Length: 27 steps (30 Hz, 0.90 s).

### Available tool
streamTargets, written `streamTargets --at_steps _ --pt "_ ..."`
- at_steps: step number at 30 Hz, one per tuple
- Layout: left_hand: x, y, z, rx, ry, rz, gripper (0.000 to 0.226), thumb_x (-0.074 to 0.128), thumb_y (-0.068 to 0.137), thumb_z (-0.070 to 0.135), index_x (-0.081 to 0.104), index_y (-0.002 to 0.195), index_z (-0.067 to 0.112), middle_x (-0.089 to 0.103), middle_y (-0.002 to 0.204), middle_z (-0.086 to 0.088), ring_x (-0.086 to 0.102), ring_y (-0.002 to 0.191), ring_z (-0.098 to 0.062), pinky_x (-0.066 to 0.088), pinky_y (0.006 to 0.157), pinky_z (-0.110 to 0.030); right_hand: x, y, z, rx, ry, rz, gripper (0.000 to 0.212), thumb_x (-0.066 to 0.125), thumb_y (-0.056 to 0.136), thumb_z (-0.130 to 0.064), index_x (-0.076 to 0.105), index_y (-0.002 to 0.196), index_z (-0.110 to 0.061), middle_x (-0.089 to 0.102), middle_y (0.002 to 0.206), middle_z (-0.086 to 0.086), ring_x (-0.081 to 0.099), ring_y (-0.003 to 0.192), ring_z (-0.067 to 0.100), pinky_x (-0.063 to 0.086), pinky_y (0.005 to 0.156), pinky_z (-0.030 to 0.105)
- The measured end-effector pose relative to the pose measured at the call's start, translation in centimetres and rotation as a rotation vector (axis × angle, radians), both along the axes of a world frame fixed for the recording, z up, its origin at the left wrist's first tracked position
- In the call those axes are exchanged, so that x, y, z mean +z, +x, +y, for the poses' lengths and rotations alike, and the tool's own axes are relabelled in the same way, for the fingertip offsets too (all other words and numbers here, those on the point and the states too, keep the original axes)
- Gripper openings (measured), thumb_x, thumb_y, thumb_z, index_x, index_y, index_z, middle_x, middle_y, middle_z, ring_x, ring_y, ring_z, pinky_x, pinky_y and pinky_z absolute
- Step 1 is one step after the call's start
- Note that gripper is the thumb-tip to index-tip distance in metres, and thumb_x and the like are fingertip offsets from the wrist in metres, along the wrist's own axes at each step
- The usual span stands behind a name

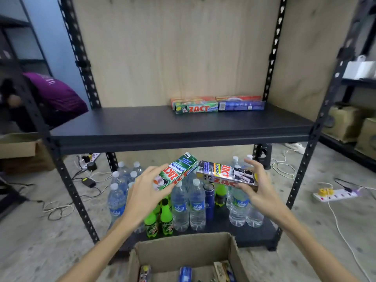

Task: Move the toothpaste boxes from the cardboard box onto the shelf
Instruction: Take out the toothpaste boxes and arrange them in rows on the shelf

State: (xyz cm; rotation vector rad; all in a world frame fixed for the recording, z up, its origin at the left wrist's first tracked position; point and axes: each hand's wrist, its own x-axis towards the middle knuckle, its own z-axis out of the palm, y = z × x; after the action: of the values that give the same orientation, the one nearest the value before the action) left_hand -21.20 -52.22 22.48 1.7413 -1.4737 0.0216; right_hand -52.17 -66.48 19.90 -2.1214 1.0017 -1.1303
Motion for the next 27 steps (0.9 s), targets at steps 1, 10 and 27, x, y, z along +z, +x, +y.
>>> streamTargets --at_steps 1,10,27 --pt "1.2 0.0 -0.3 -0.012 -0.019 -0.004 0.056 0.077 0.082 0.048 0.058 0.135 0.043 0.062 0.113 0.025 0.062 0.101 0.002 0.057 0.077 -0.037 1.2 -0.1 -0.3 0.016 -0.011 -0.014 0.069 0.075 0.090 -0.018 0.036 0.145 -0.035 0.050 0.129 -0.015 0.044 0.127 0.013 0.044 0.107 0.048" --pt "8.9 1.0 -4.2 -0.063 -0.154 -0.017 0.056 0.077 0.084 0.047 0.058 0.136 0.039 0.065 0.118 0.024 0.061 0.105 -0.002 0.051 0.091 -0.033 10.8 -1.3 -2.9 0.006 -0.072 -0.013 0.065 0.069 0.094 -0.020 0.036 0.143 -0.047 0.047 0.122 -0.020 0.046 0.125 0.016 0.046 0.103 0.048" --pt "18.6 7.5 -31.9 0.075 0.035 -0.295 0.041 0.057 0.101 0.033 0.053 0.141 0.033 0.060 0.138 0.011 0.049 0.129 -0.016 0.021 0.110 -0.042 19.4 2.6 -28.2 -0.107 -0.193 0.098 0.045 0.069 0.095 -0.016 0.055 0.136 -0.026 0.059 0.126 0.001 0.052 0.121 0.010 0.037 0.107 0.023"
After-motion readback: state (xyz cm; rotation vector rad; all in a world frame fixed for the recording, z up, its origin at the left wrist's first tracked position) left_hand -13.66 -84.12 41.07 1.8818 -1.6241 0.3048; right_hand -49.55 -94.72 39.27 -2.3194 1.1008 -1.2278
